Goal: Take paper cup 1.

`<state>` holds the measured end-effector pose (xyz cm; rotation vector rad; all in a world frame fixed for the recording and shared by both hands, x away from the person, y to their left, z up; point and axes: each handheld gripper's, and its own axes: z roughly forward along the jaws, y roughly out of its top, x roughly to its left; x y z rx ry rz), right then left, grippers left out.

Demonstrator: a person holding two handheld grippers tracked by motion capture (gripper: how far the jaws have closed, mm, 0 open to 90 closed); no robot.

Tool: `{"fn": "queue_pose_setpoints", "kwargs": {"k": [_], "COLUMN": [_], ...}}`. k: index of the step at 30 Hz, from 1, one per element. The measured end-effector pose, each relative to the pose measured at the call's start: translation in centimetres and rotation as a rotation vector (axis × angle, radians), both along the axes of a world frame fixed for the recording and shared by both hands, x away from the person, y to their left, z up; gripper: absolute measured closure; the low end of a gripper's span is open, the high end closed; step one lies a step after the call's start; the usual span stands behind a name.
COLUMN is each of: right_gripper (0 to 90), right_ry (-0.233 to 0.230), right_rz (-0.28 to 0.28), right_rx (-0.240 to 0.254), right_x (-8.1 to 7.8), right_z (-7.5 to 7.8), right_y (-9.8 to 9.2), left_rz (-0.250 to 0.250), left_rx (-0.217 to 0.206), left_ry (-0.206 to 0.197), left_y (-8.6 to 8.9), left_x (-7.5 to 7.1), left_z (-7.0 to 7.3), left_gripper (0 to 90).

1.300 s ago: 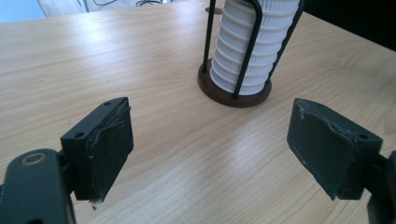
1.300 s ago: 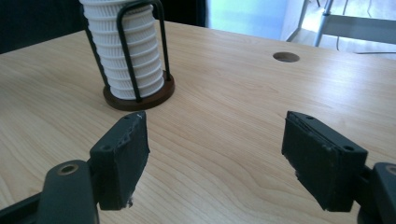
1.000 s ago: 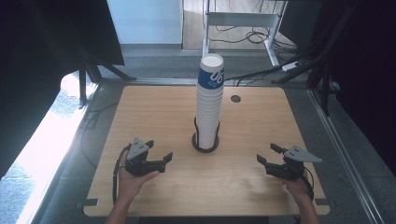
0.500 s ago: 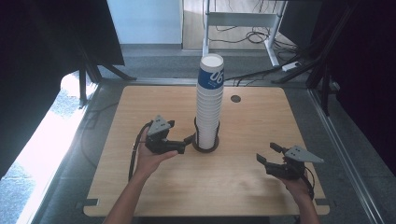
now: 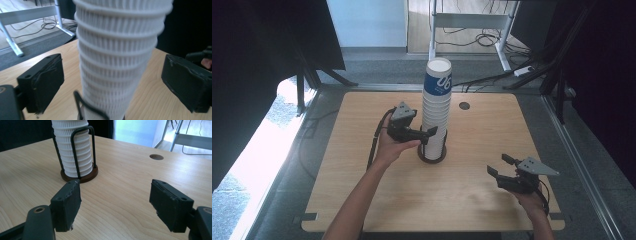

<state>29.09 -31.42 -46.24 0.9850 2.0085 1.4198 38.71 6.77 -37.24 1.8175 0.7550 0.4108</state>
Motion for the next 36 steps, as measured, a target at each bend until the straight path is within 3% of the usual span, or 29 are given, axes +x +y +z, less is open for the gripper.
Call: {"fn": "queue_pose_setpoints", "kwargs": {"k": [10, 14, 26, 28, 36], "right_gripper": [25.9, 25.3, 24.9, 24.7, 24.6], "right_ry": [0.005, -0.005, -0.1, -0.099, -0.088], "right_rz": [-0.006, 0.008, 0.07, 0.099, 0.15], "right_rx": [-0.006, -0.006, 0.008, 0.025, 0.012], "right_x": [0.2, 0.3, 1.8, 2.5, 4.3], "right_z": [0.0, 1.1, 8.2, 10.0, 13.2], "right_y": [0.0, 0.4, 1.9, 2.5, 4.4], "left_rz": [-0.001, 0.003, 0.015, 0.017, 0.018], "left_rx": [0.006, 0.009, 0.02, 0.018, 0.021], "left_ry": [-0.01, -0.027, -0.038, -0.038, -0.044], "left_y": [-2.3, -2.7, -3.2, -3.2, -3.2], "left_x": [2.0, 2.1, 1.9, 1.9, 1.9], "left_z": [-0.9, -1.0, -1.0, -1.0, -1.1], "left_gripper": [5.7, 11.8, 12.4, 12.4, 12.5]}}
